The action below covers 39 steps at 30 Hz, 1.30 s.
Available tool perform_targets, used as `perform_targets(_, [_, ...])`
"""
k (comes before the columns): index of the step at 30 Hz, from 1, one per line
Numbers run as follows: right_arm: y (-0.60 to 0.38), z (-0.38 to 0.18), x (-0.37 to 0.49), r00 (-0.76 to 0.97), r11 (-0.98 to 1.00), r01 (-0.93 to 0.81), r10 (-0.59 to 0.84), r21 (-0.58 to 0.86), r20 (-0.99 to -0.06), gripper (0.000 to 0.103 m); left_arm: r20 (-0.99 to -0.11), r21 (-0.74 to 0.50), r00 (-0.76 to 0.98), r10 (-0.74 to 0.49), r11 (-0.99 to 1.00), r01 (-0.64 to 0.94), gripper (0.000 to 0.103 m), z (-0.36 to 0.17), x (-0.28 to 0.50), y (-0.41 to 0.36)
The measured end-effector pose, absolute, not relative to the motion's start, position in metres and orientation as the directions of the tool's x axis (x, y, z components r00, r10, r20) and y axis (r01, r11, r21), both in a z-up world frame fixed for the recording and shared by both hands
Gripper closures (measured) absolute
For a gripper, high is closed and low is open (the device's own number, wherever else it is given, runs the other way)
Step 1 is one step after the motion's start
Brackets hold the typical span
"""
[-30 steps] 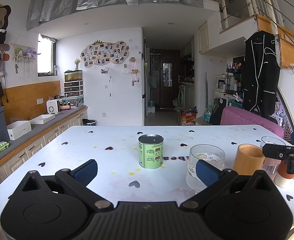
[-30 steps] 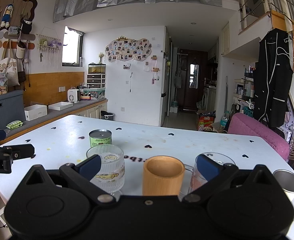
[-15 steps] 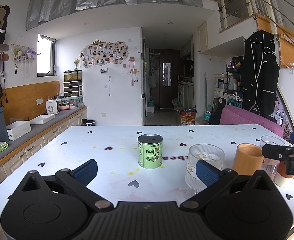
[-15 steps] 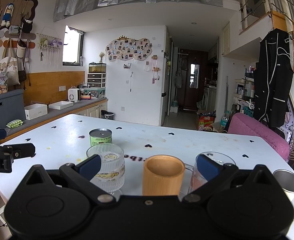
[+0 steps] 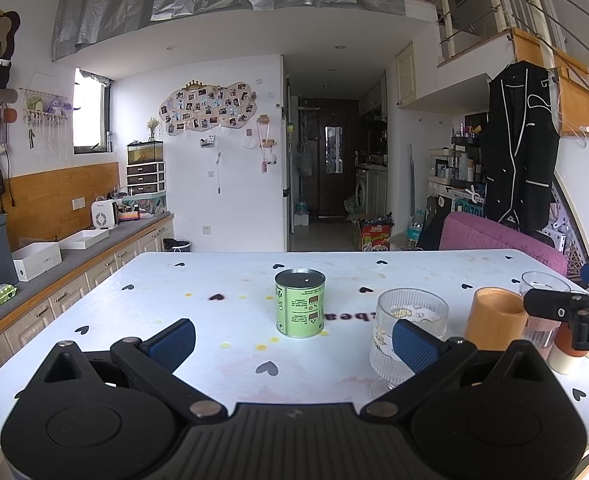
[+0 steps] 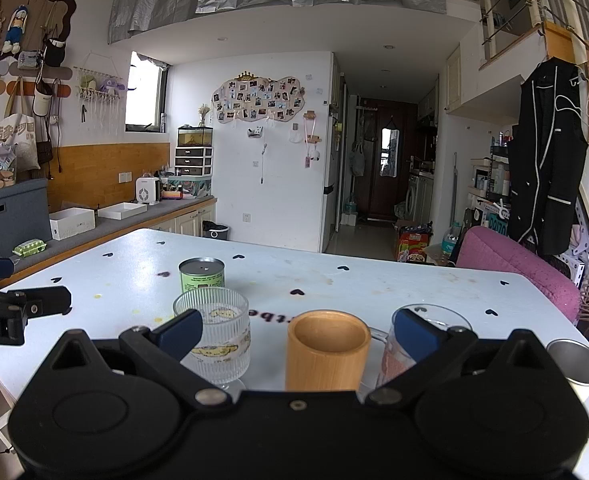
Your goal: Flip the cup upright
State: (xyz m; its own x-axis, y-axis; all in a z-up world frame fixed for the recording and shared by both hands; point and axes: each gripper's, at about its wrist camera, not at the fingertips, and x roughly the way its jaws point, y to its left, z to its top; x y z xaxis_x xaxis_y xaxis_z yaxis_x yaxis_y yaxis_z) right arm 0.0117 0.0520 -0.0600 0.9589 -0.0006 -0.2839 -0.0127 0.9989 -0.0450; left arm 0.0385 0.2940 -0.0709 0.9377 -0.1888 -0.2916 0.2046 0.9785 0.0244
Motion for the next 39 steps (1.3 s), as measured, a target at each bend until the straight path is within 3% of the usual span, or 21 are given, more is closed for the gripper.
perform_targets(20, [0.047,-0.06,0.003,0.961,0.999,-0.03,0.021,-0.03,-0.276,0.0,-0.253,0.015,0.936,-0.244,0.966,0.257,0.0,-0.058,0.062,0.276])
perform_targets(29, [0.049,-0.065,-0.009,0.965,0.998,-0.054,0.044,-0.031,-0.257,0.0,-0.328,0.0,0.914,-0.238,0.968,0.252,0.0,-0.045,0.143,0.271])
perform_targets(35, [0.052,-0.067,-0.017,0.971,0.997,-0.066,0.056,-0.035,-0.232,0.0,-0.418,0.01,0.877,-0.236,0.964,0.264,0.0,-0.062,0.212,0.262])
perform_targets(39, [0.05,-0.07,-0.018,0.972,0.997,-0.059,0.048,-0.04,-0.229,0.0,-0.434,-0.012,0.871,-0.231,0.968,0.251,0.0,-0.075,0.248,0.253])
